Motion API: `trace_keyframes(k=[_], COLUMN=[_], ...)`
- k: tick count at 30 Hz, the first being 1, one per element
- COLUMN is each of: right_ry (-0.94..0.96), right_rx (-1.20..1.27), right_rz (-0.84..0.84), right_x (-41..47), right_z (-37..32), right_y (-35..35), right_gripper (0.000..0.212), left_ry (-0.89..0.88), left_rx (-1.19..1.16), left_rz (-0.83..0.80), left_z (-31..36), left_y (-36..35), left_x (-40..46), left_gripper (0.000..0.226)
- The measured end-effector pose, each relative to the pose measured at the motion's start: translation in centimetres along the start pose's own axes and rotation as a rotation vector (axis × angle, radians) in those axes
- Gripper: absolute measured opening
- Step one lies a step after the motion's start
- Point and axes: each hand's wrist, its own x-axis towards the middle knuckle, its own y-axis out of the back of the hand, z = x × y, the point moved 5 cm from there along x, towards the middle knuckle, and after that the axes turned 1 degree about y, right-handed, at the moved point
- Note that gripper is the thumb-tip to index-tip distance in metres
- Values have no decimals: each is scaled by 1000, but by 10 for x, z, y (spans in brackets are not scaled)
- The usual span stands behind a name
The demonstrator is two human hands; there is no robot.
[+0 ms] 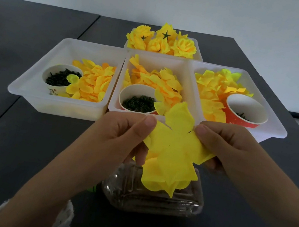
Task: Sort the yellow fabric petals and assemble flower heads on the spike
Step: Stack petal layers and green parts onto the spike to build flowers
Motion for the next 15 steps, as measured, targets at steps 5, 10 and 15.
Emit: trace_keyframes(k=[5, 10, 15], right_ry=[-38, -40, -48], right_rx=[-30, -67, -45], right_rz=[3, -36, 70], right_x=[-4, -8, -4], right_z=[8, 16, 17], right_y=[-3, -4, -2], right_gripper=[42, 40, 37], left_ry=[2, -12, -25], left_rx=[126, 160, 168], left_rz=[76, 134, 178], left_z=[-11, -18, -21], left_y=[1, -1, -1], left_x=[0, 2, 4], left_gripper=[45, 37, 38])
